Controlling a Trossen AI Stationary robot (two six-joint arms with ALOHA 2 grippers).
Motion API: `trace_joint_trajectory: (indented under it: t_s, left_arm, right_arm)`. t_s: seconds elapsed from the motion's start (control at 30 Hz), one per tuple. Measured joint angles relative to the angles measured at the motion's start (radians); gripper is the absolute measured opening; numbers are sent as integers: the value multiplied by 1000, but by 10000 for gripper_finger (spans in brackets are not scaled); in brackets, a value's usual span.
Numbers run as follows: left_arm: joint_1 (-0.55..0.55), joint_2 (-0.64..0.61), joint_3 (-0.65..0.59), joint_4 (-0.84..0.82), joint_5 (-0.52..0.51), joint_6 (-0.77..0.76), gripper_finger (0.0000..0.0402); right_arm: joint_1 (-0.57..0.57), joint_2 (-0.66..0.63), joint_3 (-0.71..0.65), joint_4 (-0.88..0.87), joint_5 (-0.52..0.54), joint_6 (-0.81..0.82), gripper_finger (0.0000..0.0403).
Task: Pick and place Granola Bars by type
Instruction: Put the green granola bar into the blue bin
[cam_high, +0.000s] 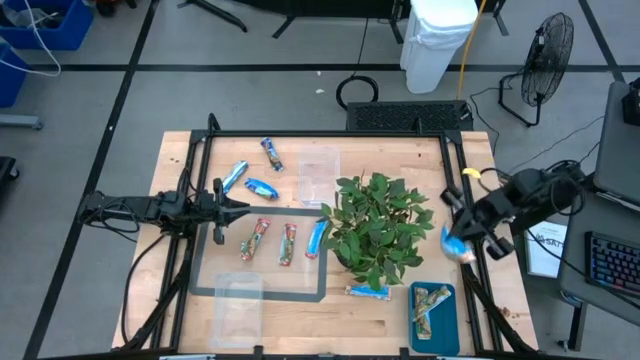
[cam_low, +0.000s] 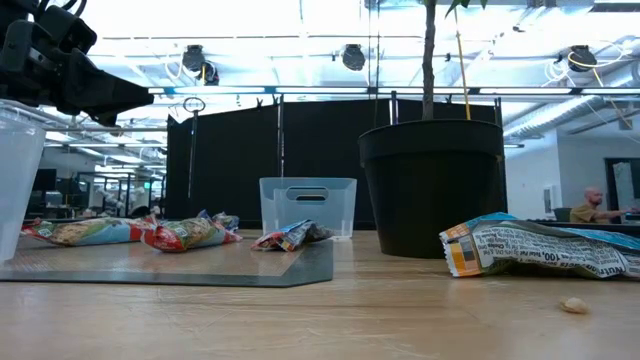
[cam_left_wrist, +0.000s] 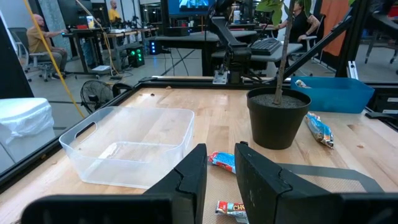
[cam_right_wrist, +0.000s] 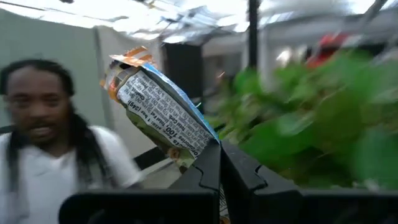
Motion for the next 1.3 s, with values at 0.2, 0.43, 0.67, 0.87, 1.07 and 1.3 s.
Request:
trace_joint_trajectory:
  t_s: [0.2,0.43,0.67,0.87,1.07,1.3]
  left_arm:
    - [0,0,0,0,0,0,88]
    - [0,0,0,0,0,0,88]
    - [0,0,0,0,0,0,88]
    - [0,0,0,0,0,0,88]
    - [0,0,0,0,0,0,88]
    - [0,0,0,0,0,0,88]
  right_arm:
    - [36,98,84,-89,-103,36,0]
    - [133,202,301,-424,-97,2,0]
    - [236,285,389,-696,-4,125,0]
    - [338,380,370,-761,37,273,0]
    - [464,489,366,-740,75,411,0]
    - [617,607,365,-648,237,536,0]
